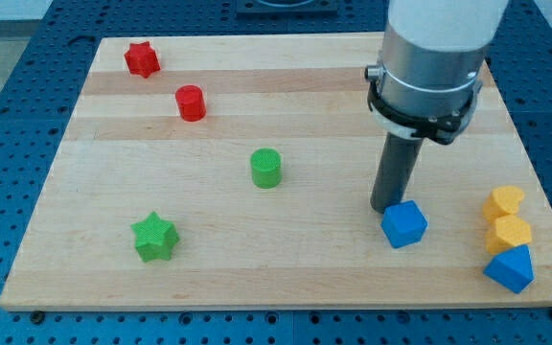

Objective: Slide the blue cube right a bit

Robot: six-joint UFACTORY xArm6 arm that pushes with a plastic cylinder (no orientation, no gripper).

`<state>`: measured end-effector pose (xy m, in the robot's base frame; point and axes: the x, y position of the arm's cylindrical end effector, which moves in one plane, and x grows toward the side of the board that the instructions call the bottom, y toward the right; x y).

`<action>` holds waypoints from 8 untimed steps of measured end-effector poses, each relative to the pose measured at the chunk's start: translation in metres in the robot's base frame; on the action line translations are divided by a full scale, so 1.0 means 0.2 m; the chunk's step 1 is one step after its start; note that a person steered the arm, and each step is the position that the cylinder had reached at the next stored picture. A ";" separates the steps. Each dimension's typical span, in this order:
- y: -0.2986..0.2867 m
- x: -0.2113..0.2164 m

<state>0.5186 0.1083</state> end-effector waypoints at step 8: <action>-0.10 0.17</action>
<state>0.5532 0.0891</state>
